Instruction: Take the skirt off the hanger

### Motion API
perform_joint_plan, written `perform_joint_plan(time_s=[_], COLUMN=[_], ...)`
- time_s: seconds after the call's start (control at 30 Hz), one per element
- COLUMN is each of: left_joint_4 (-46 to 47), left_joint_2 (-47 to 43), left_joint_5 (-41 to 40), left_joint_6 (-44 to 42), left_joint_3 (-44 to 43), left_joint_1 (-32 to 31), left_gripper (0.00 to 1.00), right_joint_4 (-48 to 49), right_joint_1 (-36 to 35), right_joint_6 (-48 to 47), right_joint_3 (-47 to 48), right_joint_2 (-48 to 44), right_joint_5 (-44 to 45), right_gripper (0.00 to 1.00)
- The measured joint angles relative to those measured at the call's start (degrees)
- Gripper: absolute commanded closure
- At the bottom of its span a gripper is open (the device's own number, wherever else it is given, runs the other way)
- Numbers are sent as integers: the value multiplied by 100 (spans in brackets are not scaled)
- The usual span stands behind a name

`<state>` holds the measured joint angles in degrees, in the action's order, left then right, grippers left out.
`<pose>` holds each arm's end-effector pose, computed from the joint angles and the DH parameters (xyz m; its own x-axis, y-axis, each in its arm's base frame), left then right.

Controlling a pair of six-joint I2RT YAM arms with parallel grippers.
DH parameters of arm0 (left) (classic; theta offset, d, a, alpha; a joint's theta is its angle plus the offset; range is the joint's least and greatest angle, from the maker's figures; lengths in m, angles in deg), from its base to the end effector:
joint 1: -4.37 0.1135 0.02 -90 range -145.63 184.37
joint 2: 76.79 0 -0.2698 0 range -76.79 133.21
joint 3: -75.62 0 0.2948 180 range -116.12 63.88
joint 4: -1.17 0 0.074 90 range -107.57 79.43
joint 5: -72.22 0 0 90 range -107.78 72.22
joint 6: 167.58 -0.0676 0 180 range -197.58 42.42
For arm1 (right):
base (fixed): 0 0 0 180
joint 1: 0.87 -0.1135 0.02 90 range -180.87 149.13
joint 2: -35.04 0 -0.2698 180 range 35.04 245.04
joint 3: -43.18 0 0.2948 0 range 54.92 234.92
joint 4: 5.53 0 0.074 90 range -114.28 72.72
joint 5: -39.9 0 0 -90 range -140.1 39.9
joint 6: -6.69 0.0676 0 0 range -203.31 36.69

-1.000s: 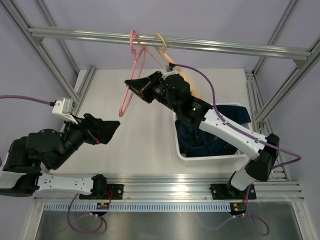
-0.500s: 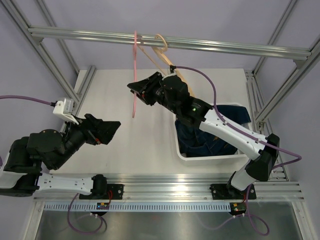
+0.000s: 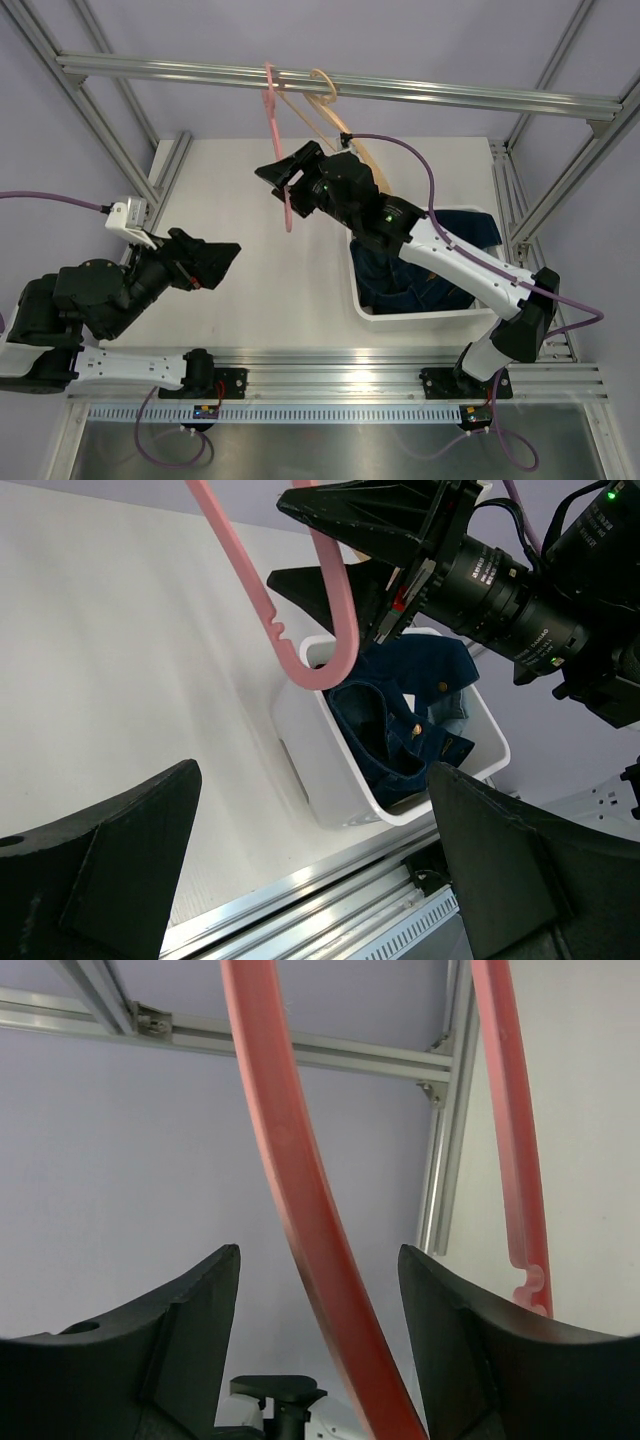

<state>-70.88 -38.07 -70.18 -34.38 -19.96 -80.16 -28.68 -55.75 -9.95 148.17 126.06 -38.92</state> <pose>0.0611 -0.0764 0.4989 -0.3841 -0.3707 -0.8456 0.3725 0.7758 -0.5093 0.2693 0.3600 0.4320 -0.6896 0.6534 -0.3123 -0.1103 0.3315 0.9370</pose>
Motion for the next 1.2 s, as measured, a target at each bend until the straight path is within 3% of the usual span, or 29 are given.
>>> perform_joint_plan(time_s=[0.3, 0.47, 0.83, 1.2], left_joint_4=[61, 162, 317, 367], left_joint_2=[13, 33, 37, 105], left_joint_5=[17, 39, 66, 61], left_joint_6=[-11, -33, -92, -98], left_joint_3=[13, 52, 195, 262], left_joint_1=[2, 2, 0, 0], left_gripper=[1, 1, 1, 1], right_joint_4=[-804, -1198, -1790, -2411], right_joint_1=[-9, -15, -94, -634], right_joint_6=[-509, -863, -1751, -2500], right_joint_3=[286, 393, 597, 745], right_joint_2=[0, -9, -55, -271], right_joint_5=[446, 678, 1150, 1967], right_gripper=[25, 18, 16, 16])
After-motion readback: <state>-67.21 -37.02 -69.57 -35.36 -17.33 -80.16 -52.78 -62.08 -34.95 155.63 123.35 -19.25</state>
